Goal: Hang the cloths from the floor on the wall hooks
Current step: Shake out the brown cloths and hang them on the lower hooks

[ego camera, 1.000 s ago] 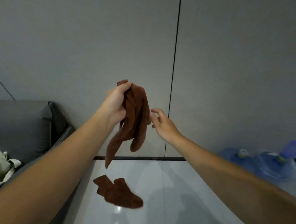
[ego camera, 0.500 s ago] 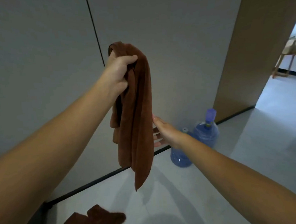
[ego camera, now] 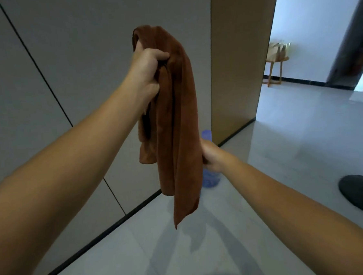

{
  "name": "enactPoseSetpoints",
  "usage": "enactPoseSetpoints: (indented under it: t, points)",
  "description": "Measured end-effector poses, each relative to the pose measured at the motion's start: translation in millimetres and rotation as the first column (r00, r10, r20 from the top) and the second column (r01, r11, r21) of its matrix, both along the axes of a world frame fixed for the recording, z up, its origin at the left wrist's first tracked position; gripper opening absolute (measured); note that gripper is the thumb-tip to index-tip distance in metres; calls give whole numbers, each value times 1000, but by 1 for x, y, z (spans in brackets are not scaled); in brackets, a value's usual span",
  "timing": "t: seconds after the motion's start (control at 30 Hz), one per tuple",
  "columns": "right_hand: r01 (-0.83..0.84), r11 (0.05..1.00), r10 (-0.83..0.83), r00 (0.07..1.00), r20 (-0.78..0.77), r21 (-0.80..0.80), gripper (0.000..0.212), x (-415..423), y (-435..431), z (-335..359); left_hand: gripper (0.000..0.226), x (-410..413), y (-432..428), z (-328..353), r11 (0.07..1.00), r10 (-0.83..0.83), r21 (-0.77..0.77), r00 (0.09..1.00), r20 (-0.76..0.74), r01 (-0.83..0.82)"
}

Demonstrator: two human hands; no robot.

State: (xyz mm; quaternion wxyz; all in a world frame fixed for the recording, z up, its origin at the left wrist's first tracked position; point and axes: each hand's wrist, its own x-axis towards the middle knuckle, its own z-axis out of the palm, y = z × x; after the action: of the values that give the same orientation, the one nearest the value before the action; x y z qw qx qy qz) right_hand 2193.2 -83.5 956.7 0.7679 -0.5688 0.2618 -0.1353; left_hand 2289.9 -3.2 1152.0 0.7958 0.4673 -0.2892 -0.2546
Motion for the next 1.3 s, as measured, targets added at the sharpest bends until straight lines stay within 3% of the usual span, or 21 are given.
enactPoseSetpoints:
  t: [0.1,0.23,0.43,0.7,0.83,0.93,1.1,1.2,1.3]
  points:
    - [12,993,-31,987,157,121,40,-36,-23,2,64,-25,-24,-4,999,-15,44,999,33,14]
    - [46,983,-103,939,328,175,72,-68,-55,4,61,-42,-48,-21,996,-31,89,999,-14,32]
    - [111,972,-193,882,431,210,29,-116,-89,18,46,-55,-72,-40,974,-2,225,998,56,-10]
    - [225,953,-293,846,445,200,20,-158,-112,54,54,-57,-89,-50,923,-95,383,955,281,-21]
    - [229,940,-320,853,412,254,33,-173,-119,71,51,-42,-92,-54,872,-144,485,910,389,-70]
    - [305,944,-331,878,345,130,29,-188,-118,78,47,-28,-96,-56,786,-236,607,850,471,-118]
    - [613,789,-566,745,353,-28,20,-218,-115,74,35,-34,-110,-70,541,-545,811,641,540,-222]
    - [740,648,-677,668,309,-181,16,-244,-108,63,14,-54,-123,-82,498,-592,835,611,525,-235]
    - [807,554,-776,590,226,-203,13,-276,-95,56,21,-70,-137,-92,533,-580,819,614,535,-211]
